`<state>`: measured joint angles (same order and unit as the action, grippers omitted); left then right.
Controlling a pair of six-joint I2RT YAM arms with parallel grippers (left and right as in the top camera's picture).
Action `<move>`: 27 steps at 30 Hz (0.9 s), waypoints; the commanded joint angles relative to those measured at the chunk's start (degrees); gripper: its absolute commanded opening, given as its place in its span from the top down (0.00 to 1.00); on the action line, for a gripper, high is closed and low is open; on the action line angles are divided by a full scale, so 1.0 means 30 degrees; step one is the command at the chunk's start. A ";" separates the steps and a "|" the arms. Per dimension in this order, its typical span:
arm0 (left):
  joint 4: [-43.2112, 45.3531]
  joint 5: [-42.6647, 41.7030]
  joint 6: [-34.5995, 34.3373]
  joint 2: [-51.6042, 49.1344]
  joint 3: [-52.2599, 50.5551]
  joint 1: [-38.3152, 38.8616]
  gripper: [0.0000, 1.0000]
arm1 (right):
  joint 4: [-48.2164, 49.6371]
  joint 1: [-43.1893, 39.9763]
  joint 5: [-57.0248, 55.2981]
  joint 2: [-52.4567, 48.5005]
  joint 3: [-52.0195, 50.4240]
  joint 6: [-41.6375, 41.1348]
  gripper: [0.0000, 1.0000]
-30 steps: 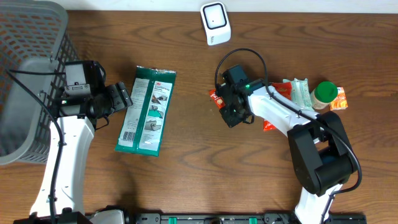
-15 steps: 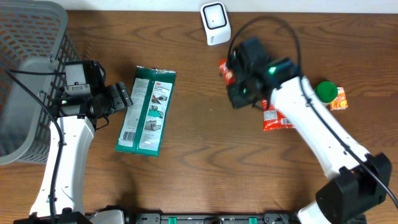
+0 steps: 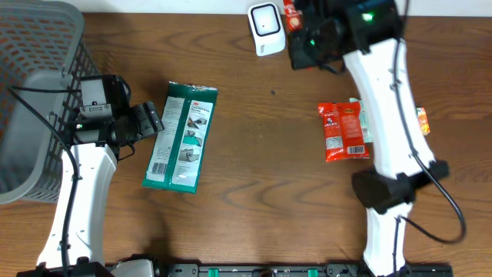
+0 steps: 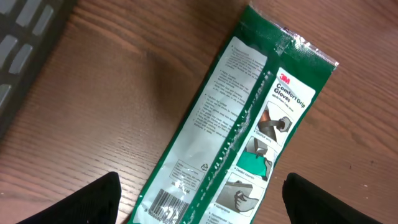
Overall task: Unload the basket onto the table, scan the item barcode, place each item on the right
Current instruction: 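Lift the red stick and hold it against the white scanner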
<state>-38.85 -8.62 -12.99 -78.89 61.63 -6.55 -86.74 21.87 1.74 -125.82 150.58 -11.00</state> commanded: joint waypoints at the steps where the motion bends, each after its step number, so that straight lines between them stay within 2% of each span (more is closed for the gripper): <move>1: -0.0044 0.0182 0.0393 -0.0029 0.0109 -0.0044 0.16 | 0.1647 -0.0299 -0.0080 -0.2047 0.0372 0.0765 0.99; 8: -0.0044 0.0182 0.0393 -0.0029 0.0109 -0.0044 0.16 | 0.7555 -0.0306 -0.0503 -0.5625 0.0372 0.1195 0.99; 12: -0.0044 0.0182 0.0393 -0.0029 0.0109 -0.0044 0.16 | 0.9377 -0.0321 -0.0568 -0.7169 0.0372 0.1195 0.99; 19: -0.0044 0.0182 0.0393 -0.0029 0.0109 -0.0044 0.16 | 1.1183 -0.0576 -0.0568 -0.8939 0.0357 0.1479 0.99; 27: -0.0044 0.0182 0.0393 -0.0029 0.0109 -0.0044 0.16 | 1.1613 -0.0911 -0.0554 -0.9005 0.0291 0.1399 0.99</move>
<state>-38.87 -8.62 -12.99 -78.89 61.63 -6.55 -52.14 20.23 0.47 -152.90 150.80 -7.18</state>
